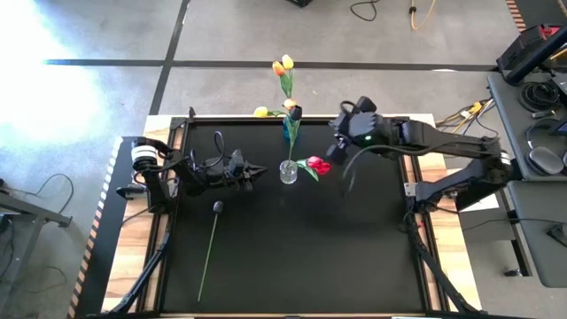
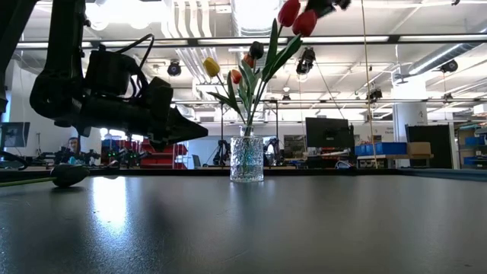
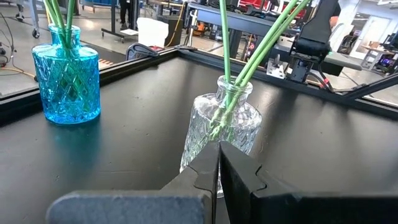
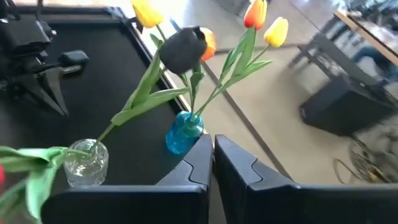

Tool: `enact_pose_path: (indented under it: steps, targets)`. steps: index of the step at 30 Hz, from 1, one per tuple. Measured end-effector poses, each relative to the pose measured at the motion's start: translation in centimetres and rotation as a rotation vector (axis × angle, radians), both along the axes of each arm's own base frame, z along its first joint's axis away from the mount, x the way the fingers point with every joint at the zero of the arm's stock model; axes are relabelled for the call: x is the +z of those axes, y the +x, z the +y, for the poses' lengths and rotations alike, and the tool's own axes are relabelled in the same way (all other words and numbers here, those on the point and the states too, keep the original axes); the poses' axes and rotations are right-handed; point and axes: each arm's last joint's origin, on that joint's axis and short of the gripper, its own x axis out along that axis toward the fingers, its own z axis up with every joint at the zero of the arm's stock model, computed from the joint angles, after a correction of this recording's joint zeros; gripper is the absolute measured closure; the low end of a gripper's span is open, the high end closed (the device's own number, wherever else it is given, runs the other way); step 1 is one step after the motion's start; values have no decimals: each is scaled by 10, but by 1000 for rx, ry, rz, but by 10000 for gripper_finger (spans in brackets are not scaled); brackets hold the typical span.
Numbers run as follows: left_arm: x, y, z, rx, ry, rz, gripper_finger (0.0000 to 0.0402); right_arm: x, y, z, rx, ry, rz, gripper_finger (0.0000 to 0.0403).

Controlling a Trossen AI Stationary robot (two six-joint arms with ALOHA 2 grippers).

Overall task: Sort flowers into vase by color
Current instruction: Put the black tulip into the transparent vase

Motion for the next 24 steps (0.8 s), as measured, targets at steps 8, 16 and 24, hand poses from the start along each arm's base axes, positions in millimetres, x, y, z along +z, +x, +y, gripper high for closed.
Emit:
enact_pose_path:
  steps: [8,16,24]
  targets:
    - [2,0,0,0,10,-18,402,-65,-41,-19,109,16,-166,394]
    - [14,0,0,-4,-25,-82,402,-125,-68,-24,125,31,-260,394]
    - [32,-6,-7,-74,-156,-36,402,-162,-91,-15,171,43,-370,394]
